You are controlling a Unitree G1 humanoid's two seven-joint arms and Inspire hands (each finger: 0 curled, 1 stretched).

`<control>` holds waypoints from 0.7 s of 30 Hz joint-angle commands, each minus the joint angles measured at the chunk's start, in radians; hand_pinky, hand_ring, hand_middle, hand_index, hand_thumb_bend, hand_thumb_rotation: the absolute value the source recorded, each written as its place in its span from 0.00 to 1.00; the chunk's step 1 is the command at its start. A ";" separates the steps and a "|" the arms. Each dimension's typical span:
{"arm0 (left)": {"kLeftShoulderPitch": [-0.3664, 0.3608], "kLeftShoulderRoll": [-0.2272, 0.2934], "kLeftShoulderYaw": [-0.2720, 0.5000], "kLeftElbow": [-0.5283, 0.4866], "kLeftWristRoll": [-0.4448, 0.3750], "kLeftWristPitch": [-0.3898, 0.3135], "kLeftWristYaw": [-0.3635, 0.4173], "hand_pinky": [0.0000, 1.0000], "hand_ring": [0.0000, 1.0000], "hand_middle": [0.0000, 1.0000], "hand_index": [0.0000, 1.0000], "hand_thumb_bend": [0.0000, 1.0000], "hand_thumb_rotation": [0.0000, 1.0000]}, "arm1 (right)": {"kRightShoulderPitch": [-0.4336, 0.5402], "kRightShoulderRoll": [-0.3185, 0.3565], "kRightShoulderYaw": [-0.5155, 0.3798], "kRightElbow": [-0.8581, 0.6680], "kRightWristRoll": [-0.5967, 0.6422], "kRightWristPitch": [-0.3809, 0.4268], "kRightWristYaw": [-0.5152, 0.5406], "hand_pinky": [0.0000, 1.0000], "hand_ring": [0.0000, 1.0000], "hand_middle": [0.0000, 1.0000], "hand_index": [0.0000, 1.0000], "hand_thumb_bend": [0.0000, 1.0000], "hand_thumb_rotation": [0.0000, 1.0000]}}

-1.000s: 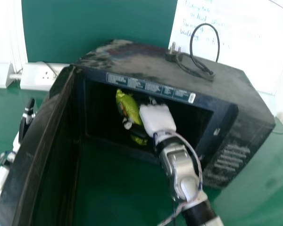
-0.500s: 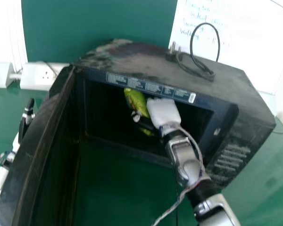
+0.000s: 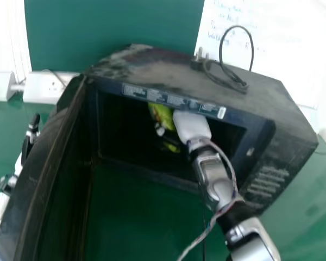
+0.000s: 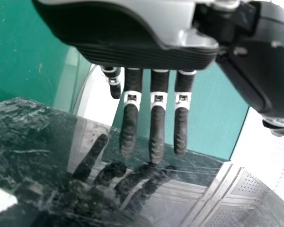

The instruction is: Put biscuit inside oven

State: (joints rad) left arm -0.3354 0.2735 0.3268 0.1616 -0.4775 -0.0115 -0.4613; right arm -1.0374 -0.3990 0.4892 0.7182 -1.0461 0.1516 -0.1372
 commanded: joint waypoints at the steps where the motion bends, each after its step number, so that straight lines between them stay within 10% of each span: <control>1: 0.007 -0.001 0.000 0.009 0.002 -0.017 -0.009 0.23 0.30 0.40 0.49 0.52 0.09 | 0.031 -0.018 0.016 -0.064 -0.009 0.037 0.066 0.43 0.61 0.67 0.71 0.82 0.19; 21: 0.007 0.003 -0.001 0.012 0.005 -0.026 -0.014 0.23 0.30 0.41 0.49 0.52 0.09 | 0.175 -0.121 0.005 -0.604 -0.080 0.219 0.698 0.47 0.65 0.75 0.85 0.90 0.48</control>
State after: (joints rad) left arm -0.3359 0.2740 0.3269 0.1659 -0.4774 -0.0230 -0.4674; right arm -0.8879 -0.5042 0.5072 0.1708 -1.1162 0.3590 0.5115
